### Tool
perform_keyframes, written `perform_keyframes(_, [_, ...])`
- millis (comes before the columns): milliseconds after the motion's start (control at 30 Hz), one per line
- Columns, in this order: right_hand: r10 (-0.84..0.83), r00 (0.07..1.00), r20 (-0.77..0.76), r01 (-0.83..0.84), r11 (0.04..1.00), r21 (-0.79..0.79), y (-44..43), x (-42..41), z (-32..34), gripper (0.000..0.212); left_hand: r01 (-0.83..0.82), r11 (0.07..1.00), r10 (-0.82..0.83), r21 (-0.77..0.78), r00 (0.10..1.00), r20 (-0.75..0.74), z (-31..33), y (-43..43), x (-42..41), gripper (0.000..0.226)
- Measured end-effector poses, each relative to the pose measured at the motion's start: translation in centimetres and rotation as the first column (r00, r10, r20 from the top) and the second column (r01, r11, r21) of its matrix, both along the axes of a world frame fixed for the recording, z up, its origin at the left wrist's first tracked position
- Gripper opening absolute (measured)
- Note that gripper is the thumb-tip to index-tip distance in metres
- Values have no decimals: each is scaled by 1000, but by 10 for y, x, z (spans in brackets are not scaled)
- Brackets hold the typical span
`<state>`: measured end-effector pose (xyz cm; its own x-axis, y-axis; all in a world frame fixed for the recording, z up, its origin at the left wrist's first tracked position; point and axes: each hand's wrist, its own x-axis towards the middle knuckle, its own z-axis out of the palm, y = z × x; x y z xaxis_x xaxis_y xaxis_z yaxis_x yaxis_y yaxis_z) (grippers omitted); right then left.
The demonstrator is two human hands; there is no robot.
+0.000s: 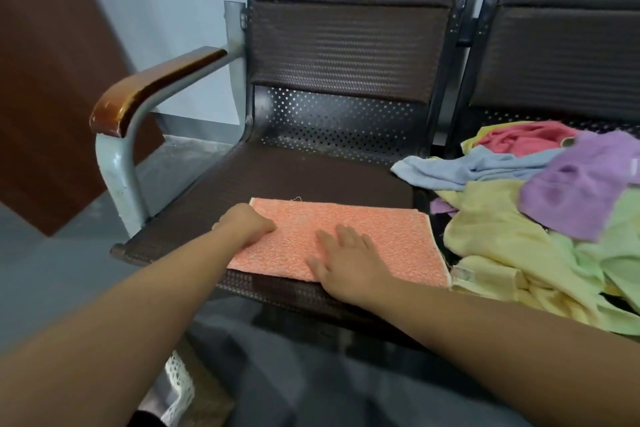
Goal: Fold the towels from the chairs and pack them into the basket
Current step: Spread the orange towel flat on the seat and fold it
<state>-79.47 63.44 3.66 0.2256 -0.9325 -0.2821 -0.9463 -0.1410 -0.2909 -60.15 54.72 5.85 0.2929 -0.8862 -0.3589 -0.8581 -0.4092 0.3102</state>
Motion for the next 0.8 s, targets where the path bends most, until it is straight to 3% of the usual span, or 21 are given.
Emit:
perform_keyframes(100, [63,998,-25,-63,998,6,5,-13,-4,67,-1,1000,2,4,996,-92,10,10,1,39])
perform_keyframes(200, [87,996,-26,-87,996,16,3,-18,-3,67,32,999,-34,-14,982,-184,21,20,6,39])
perform_keyframes(300, [97,995,-6,-97,995,15,2,-17,-2,66,118,992,-124,-50,982,-142,33,32,13,42])
perform_keyframes(467, [147,988,39,-148,989,21,5,-3,3,63,155,963,-185,-219,974,-128,54,45,25,18])
perform_keyframes(533, [149,984,100,-154,987,45,7,10,6,61,168,950,-209,-265,968,-138,64,49,24,15])
perform_keyframes(600, [68,963,262,-100,988,114,7,20,17,56,168,936,-225,-308,961,-162,75,53,18,18])
perform_keyframes(633, [-44,919,391,-27,984,175,5,23,23,52,174,927,-239,-331,957,-167,79,55,13,19])
perform_keyframes(667, [-200,820,536,74,966,248,3,26,29,48,177,923,-253,-343,948,-192,82,57,7,21])
perform_keyframes(700, [-363,646,671,166,925,341,1,27,32,48,166,925,-265,-341,926,-267,82,59,2,21])
perform_keyframes(733, [-508,409,759,217,861,459,-1,26,34,52,143,942,-265,-304,871,-414,81,61,-4,19])
perform_keyframes(767, [-605,194,772,239,792,561,-6,22,33,58,128,965,-242,-230,774,-585,80,64,-10,17])
perform_keyframes(800, [-657,70,750,245,740,626,-9,18,33,62,137,976,-219,-171,678,-702,77,67,-13,15])
